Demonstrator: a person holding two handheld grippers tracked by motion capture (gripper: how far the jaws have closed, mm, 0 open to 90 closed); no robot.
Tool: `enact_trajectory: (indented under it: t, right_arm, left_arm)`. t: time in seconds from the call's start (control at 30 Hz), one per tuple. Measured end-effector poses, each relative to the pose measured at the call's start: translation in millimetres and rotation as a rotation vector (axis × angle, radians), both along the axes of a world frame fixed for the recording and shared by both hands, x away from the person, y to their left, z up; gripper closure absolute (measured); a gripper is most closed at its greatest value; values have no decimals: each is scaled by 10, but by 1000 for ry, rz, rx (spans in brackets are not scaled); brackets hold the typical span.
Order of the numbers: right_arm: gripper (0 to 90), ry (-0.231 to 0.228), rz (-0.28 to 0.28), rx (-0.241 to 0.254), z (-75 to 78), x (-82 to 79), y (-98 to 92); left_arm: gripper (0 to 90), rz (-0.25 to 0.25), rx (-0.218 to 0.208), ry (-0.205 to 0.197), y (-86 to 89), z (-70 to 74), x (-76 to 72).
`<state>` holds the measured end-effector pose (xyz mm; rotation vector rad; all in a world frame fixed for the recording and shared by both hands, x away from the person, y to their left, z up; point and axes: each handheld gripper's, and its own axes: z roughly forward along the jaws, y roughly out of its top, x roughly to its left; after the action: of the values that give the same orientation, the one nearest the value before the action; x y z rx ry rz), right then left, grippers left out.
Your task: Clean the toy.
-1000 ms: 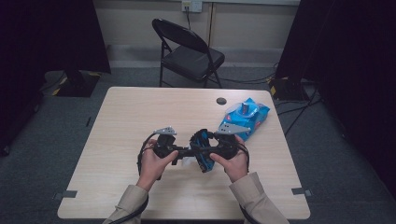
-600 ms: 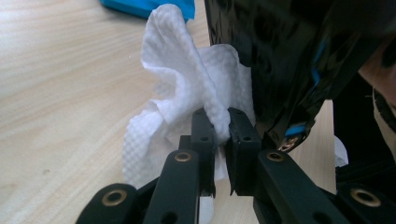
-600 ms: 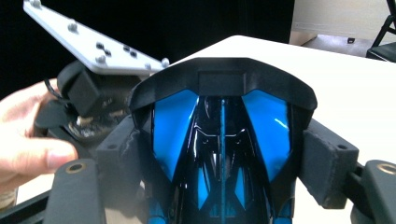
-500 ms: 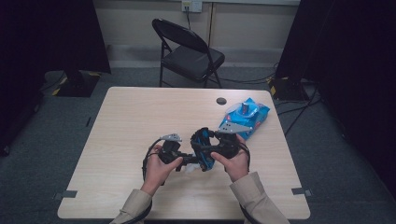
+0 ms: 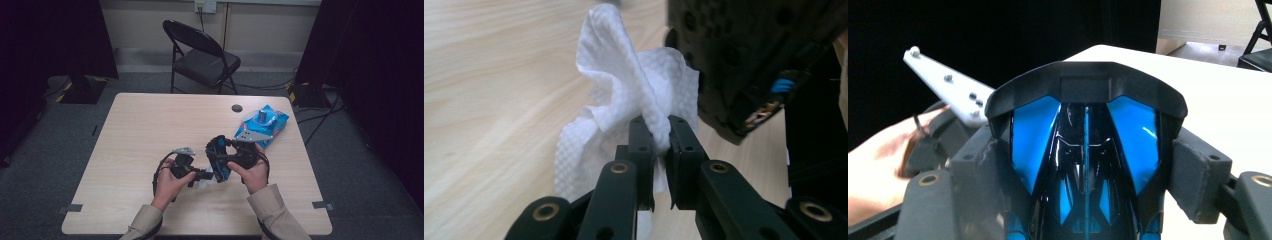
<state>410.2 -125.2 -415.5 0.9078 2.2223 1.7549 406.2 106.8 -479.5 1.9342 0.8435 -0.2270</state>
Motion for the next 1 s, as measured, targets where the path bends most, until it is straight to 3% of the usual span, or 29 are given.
enact_trajectory:
  t: [0.27,0.47,1.0]
  right_arm:
    - [255,2,13,-3,-19,-3,13]
    - [255,7,27,-15,-44,-18,57]
    - [255,7,58,-22,-55,-51,123]
  left_arm:
    - [826,69,-10,-59,282,336,129]
    - [827,102,-26,-99,379,556,200]
    - [828,99,-68,-118,305,686,237]
